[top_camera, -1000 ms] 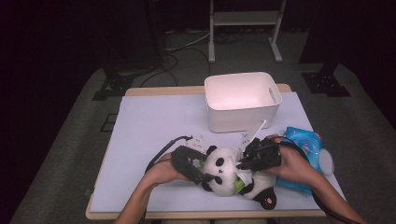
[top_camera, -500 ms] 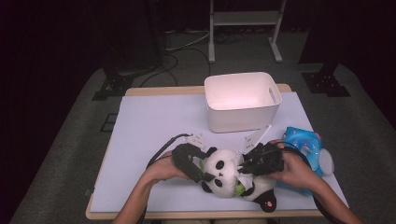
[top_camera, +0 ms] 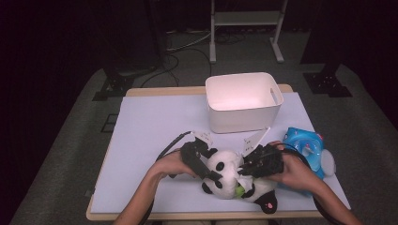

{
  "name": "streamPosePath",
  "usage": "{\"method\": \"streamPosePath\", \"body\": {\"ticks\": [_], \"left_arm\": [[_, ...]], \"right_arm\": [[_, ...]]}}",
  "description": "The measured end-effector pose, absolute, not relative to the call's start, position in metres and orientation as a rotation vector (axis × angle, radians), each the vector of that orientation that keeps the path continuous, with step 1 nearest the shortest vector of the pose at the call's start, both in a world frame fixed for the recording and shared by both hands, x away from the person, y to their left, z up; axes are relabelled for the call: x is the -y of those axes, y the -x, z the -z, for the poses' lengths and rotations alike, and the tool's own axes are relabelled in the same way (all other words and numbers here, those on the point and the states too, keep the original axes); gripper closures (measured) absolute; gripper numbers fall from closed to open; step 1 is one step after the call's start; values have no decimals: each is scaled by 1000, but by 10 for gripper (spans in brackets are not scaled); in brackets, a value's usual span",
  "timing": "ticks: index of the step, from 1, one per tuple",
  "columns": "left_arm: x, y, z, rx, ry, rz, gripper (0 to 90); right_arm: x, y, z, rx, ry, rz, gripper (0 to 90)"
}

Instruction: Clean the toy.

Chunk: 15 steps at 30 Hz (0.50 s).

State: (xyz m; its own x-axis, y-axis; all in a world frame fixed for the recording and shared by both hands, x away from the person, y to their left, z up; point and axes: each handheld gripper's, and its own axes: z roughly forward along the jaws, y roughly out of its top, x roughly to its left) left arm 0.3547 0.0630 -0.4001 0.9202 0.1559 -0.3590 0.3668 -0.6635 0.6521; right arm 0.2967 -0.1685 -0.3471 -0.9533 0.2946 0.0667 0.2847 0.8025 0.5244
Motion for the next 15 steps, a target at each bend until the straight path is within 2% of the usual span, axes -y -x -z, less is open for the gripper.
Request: {"method": "streamPosePath", "body": {"ticks": [4,7,15], "left_arm": [[-67,-357,398,-335,-2284,337,133],[-70,-357,395,-328,-2266,295,186],[-85,-355,371,-338,-2263,102,219]], "right_arm": [[167,-300,347,-2969,-475,-858,831],[167,-302,345,-2956,-476,-861,831],[158,-314,336,-2907,-465,-871,833]]}}
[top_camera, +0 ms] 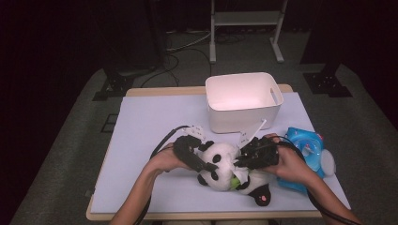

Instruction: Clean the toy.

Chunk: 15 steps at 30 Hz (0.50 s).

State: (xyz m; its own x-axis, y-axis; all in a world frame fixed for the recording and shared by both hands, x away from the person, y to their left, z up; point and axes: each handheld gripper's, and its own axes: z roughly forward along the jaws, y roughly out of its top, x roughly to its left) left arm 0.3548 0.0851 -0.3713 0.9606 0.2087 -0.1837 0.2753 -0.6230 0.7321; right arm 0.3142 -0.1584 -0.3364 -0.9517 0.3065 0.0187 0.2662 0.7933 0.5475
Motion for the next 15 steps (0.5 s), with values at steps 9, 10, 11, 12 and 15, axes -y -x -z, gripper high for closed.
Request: {"method": "streamPosePath", "body": {"ticks": [9,10,11,12,15], "left_arm": [[-100,-346,361,-370,-2267,-3,233],[-100,-345,362,-364,-2268,-10,233],[-100,-344,363,-362,-2262,-11,233],[-100,-343,363,-358,-2258,-12,233],[-99,-339,361,-351,-2257,-30,233]], "right_arm": [[146,-327,328,-2919,-456,-891,833],[144,-327,326,-2922,-461,-897,833],[144,-327,324,-2923,-458,-920,833],[143,-327,321,-2923,-455,-951,833],[135,-328,314,-2920,-434,-957,831]]}}
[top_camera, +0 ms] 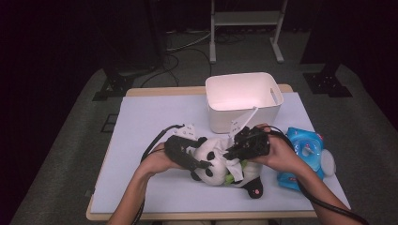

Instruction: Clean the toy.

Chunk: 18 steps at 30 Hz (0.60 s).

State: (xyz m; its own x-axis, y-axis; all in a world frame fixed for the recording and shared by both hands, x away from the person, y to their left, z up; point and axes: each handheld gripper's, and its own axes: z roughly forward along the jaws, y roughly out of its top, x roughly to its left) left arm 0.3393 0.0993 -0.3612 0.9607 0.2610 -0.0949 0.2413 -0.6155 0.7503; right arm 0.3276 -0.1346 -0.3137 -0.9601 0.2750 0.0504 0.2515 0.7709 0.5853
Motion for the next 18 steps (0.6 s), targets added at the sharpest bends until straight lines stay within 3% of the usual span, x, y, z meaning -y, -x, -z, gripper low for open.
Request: {"method": "streamPosePath", "body": {"ticks": [10,18], "left_arm": [[-94,-328,354,-304,-2266,-81,232],[-98,-328,360,-316,-2257,-65,232]], "right_arm": [[88,-332,295,-2935,-317,-908,829],[101,-346,295,-2937,-403,-919,828]]}}
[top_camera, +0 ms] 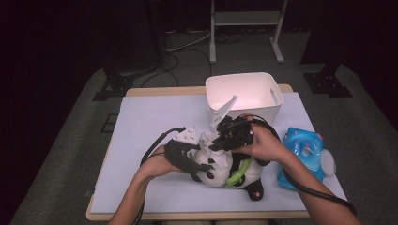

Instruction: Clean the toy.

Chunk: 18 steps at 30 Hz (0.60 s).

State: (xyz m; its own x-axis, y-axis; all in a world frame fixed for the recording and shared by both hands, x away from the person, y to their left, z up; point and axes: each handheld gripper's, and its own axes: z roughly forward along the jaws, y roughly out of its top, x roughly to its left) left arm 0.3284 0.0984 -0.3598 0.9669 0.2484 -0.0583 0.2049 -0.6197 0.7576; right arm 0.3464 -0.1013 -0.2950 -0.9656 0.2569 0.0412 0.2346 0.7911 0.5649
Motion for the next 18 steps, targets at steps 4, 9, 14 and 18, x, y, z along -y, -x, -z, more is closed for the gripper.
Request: {"method": "streamPosePath", "body": {"ticks": [4,9,14,18], "left_arm": [[-100,-329,361,-315,-2263,-60,231],[-102,-329,364,-319,-2253,-46,230],[-101,-328,362,-305,-2251,-51,230],[-100,-327,360,-302,-2258,-59,230]], "right_arm": [[117,-350,300,-2942,-451,-920,827],[134,-349,308,-2961,-516,-857,824],[140,-346,308,-2960,-519,-875,823],[132,-346,303,-2961,-494,-873,823]]}}
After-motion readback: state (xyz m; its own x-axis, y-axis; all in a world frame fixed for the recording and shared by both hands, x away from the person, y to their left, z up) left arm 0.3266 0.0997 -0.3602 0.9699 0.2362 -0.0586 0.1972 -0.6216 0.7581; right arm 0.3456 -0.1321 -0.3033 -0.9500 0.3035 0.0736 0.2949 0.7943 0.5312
